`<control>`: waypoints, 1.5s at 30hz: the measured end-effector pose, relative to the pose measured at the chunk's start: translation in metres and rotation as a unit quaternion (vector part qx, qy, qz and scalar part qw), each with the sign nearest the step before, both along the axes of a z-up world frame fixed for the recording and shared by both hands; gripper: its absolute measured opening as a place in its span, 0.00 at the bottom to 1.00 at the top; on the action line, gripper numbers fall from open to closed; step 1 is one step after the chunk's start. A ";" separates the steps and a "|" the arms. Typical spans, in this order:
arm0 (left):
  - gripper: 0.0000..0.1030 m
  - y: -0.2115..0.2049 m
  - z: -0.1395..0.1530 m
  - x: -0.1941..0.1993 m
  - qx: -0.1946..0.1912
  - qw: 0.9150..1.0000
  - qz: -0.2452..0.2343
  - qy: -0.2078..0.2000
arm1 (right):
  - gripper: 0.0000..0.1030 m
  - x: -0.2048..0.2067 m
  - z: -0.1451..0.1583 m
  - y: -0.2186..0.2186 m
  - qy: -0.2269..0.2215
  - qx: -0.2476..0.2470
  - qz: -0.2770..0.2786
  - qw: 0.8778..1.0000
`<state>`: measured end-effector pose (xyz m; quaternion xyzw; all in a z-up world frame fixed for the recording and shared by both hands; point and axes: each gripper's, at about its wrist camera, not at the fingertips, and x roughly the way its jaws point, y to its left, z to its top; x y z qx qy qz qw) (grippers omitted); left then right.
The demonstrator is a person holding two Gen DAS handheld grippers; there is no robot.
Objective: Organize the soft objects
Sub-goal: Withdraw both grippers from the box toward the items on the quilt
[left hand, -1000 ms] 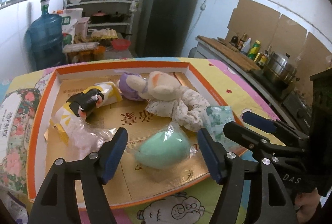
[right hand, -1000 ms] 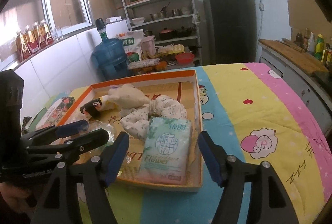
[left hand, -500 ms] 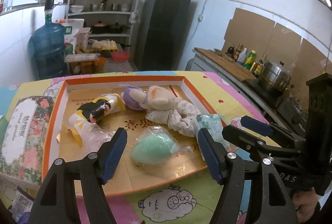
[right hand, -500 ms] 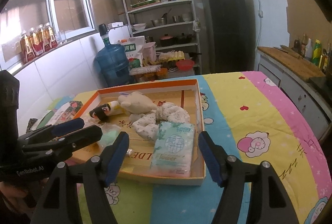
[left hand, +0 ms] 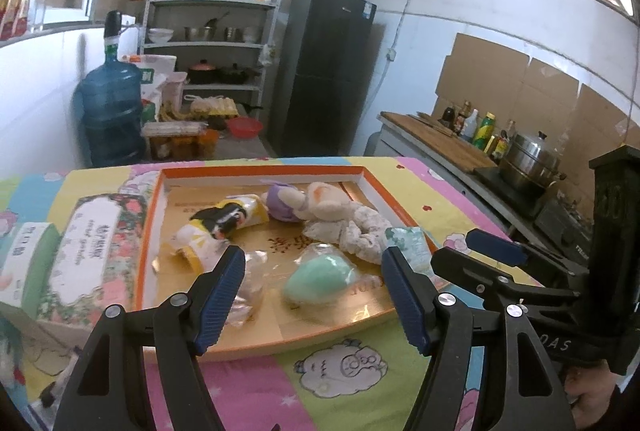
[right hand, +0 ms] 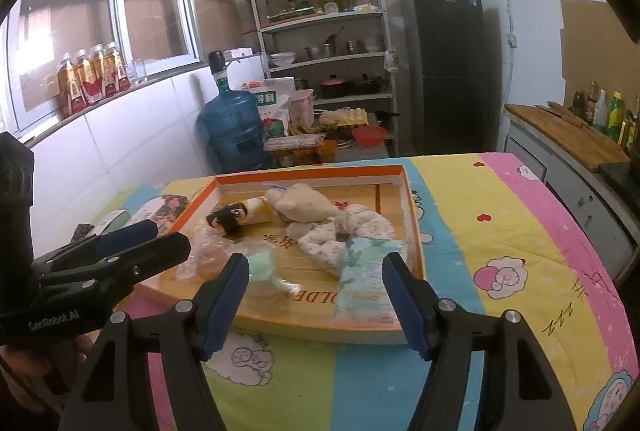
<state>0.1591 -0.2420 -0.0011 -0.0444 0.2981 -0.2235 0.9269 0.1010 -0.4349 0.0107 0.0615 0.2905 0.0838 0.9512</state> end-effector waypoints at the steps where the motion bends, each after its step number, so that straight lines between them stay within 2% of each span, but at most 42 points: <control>1: 0.70 0.004 0.001 -0.002 0.000 1.000 0.002 -0.001 | 0.67 -0.001 0.001 0.002 -0.001 0.000 0.002 1.000; 32: 0.70 0.117 -0.002 -0.049 -0.004 0.997 0.077 -0.011 | 0.67 -0.025 0.003 0.091 0.007 -0.026 0.055 0.998; 45: 0.70 0.172 -0.015 -0.068 -0.001 0.993 0.115 -0.009 | 0.67 -0.038 -0.012 0.138 0.021 -0.031 0.100 0.994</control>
